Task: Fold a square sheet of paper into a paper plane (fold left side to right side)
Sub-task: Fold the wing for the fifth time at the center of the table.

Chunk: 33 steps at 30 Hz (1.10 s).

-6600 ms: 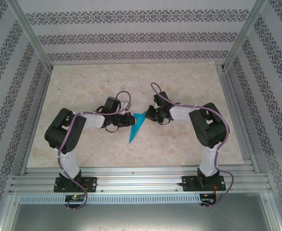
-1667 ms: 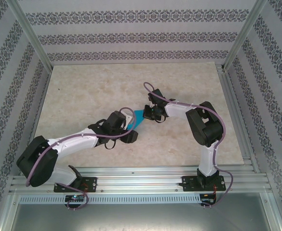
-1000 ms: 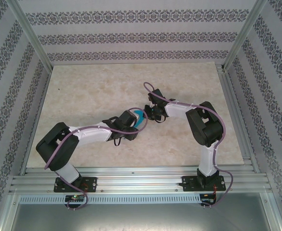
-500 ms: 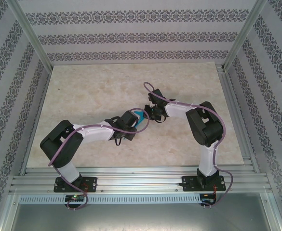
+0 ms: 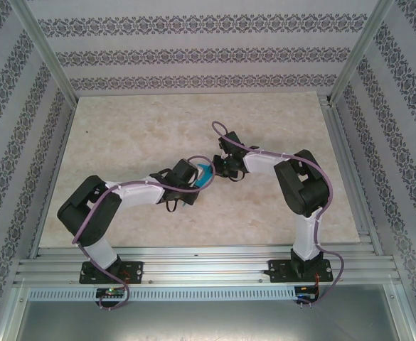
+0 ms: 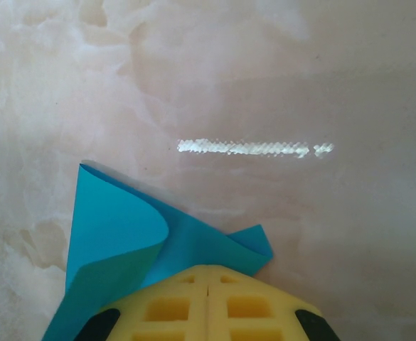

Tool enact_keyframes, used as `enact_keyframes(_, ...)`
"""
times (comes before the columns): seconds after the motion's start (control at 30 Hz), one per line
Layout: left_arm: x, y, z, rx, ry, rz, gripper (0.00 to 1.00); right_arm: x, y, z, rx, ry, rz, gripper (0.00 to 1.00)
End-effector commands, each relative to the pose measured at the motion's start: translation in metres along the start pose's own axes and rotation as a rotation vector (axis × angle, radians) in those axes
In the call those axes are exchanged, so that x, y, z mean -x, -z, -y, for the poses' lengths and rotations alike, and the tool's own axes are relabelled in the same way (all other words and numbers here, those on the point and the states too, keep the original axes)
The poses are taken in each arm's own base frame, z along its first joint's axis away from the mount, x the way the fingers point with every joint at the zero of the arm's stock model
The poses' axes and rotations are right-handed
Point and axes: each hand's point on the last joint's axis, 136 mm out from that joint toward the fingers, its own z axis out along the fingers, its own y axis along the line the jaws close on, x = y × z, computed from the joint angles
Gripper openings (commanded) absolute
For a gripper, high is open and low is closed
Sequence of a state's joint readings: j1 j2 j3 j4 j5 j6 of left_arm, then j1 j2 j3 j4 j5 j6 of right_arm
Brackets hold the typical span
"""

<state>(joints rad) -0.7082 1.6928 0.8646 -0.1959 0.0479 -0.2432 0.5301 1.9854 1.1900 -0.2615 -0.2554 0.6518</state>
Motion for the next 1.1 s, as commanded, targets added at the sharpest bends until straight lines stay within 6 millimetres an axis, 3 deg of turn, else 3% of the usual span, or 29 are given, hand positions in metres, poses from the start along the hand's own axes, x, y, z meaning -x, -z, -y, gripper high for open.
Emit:
enact_keyframes(0.0, 0.008, -0.001, 0.007, -0.127, 0.057, 0.034, 0.17, -0.035, -0.017, 0.035, -0.107, -0.008, -0.103, 0.02)
enact_keyframes(0.47, 0.004, -0.008, 0.008, -0.367, 0.142, -0.002, 0.16, -0.030, -0.011, 0.029, -0.063, 0.007, -0.083, 0.03)
enact_keyframes(0.77, 0.000, -0.012, 0.007, -0.387, 0.154, -0.015, 0.14, -0.010, 0.036, 0.014, 0.045, 0.023, 0.005, 0.13)
enact_keyframes(1.07, -0.002, -0.013, 0.008, -0.396, 0.154, -0.019, 0.13, -0.022, 0.055, -0.027, 0.253, 0.020, 0.022, 0.23)
